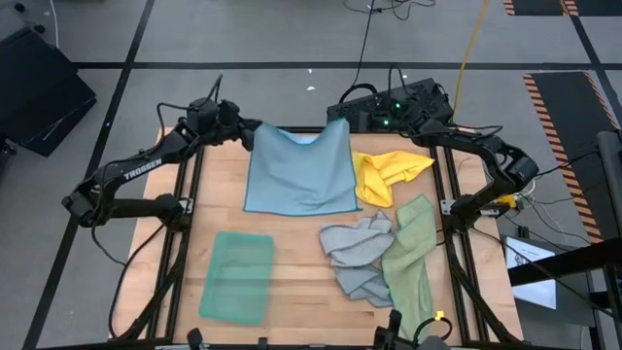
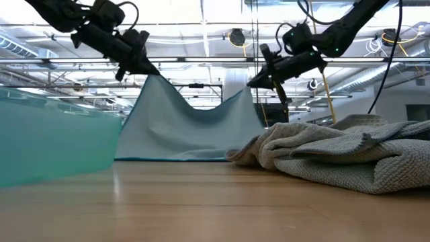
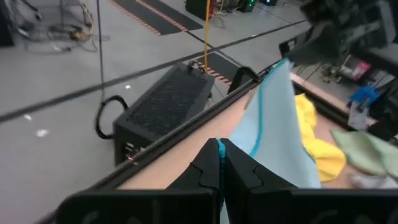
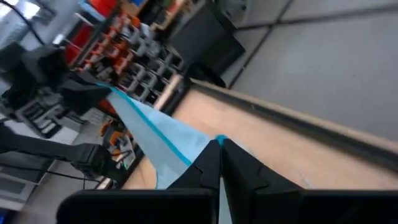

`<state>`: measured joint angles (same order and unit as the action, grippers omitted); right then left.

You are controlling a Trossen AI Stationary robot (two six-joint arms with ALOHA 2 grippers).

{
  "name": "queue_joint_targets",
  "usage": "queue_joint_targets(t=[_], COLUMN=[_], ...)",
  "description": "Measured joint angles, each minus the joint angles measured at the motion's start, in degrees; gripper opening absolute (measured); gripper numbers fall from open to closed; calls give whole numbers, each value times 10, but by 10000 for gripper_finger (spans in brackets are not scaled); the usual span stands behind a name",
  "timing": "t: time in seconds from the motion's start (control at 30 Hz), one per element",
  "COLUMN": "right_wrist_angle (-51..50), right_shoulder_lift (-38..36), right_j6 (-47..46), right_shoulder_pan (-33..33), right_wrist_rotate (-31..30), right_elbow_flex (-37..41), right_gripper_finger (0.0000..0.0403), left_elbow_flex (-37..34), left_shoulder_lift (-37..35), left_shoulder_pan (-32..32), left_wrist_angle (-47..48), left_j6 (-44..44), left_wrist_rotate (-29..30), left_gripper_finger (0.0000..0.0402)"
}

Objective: Fold microfiber towels
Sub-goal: Fold the blue microfiber cloth

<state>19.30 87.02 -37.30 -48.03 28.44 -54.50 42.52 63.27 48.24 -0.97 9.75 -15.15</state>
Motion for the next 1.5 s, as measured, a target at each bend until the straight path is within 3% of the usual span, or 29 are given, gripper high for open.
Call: queue_joint_targets(t=[0.13,0.4,0.6,0.9,1.07,1.23,1.5], right_wrist_angle=[3,-51,-63,-62,-76,-71,-46], right_shoulder_lift=[0,0,0,-21,-38,-35,-34], right_j6=[16,5,-10,-26,-14,11,69], right_shoulder_pan=[-3,7,26,47,35,10,-20], right_wrist_rotate=[5,66,122,103,33,-19,-16], right_elbow_flex=[0,0,0,0,0,0,0], right_gripper_finger=[2,2,2,2,2,2,2], left_elbow_flex=[0,0,0,0,0,0,0], left_shoulder_lift=[0,0,-34,-78,-86,-56,3], left_shoulder_pan=[0,-10,-37,-49,-47,-30,1], left_wrist_angle=[25,102,100,103,107,98,-25], left_j6=[-28,12,18,10,8,-11,-17], left_wrist_rotate=[10,-43,-48,-41,-2,26,0], left_gripper_finger=[3,3,3,3,3,3,3])
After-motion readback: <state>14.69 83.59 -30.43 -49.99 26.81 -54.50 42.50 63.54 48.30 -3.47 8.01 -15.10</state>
